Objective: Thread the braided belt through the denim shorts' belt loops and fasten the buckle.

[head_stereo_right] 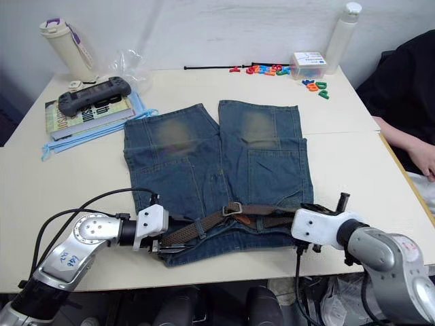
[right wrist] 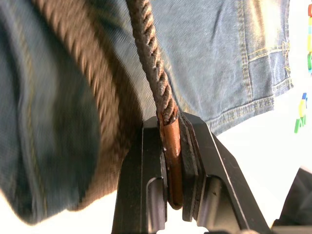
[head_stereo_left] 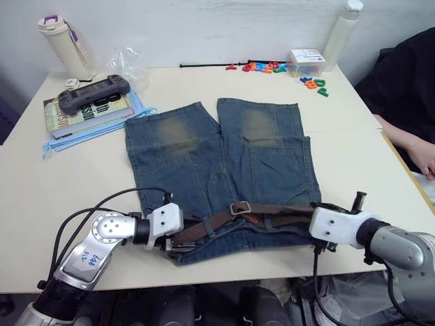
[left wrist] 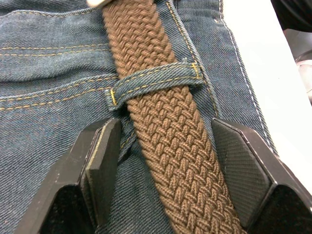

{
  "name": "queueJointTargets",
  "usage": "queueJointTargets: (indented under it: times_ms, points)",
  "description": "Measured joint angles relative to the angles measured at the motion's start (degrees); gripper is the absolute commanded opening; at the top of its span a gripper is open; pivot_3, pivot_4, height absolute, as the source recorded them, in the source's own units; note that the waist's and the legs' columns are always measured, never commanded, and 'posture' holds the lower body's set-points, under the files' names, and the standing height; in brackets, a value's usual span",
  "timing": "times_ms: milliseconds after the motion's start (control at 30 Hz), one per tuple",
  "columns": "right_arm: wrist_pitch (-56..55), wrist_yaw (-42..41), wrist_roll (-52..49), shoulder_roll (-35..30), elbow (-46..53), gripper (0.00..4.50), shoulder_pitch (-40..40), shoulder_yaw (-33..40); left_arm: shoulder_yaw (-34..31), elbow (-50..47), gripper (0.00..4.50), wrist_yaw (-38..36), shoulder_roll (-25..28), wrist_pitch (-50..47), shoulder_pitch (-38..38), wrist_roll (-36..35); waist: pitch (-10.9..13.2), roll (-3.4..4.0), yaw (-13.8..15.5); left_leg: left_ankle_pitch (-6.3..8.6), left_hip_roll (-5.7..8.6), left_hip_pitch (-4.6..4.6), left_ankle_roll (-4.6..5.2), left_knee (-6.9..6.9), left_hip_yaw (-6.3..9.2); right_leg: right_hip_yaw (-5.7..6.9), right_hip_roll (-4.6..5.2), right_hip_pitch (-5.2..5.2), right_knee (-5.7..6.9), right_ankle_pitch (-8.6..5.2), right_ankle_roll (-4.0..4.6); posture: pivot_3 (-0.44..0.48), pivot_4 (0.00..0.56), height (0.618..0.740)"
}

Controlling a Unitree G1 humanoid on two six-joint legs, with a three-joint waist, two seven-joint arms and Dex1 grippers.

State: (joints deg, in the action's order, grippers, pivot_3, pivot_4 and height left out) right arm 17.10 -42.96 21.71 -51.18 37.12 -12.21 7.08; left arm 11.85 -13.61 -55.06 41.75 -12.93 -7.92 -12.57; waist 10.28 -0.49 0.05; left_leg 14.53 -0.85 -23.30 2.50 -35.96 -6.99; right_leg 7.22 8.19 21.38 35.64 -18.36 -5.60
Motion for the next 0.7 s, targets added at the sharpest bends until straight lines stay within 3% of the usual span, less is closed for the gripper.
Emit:
queueJointTargets:
  times_ms: [500, 700]
  points:
    - [-1.8, 2.6, 2.6, -0.2, -1.9, 0.00, 0.6, 0.2, -0.1, 0.1, 3.26, 0.7, 0.0, 0.6, 0.1, 0.0, 0.0, 0.02, 0.1, 0.00, -0.01, -0.01, -0.02, 0.01, 0.03, -0.01, 0.02, 0.01, -0.01, -0.02, 0.04, 0.000, 0.150, 0.717]
    - [6.6, 1.0, 1.8, 4.4, 2.5, 0.00, 0.2, -1.2, -2.1, -1.0, 3.26, 5.2, -0.1, -0.7, 0.8, 0.8, 0.0, 0.04, 0.0, 0.00, -0.02, -0.03, -0.01, 0.02, 0.05, -0.02, 0.03, 0.06, 0.00, -0.02, 0.04, 0.000, 0.150, 0.717]
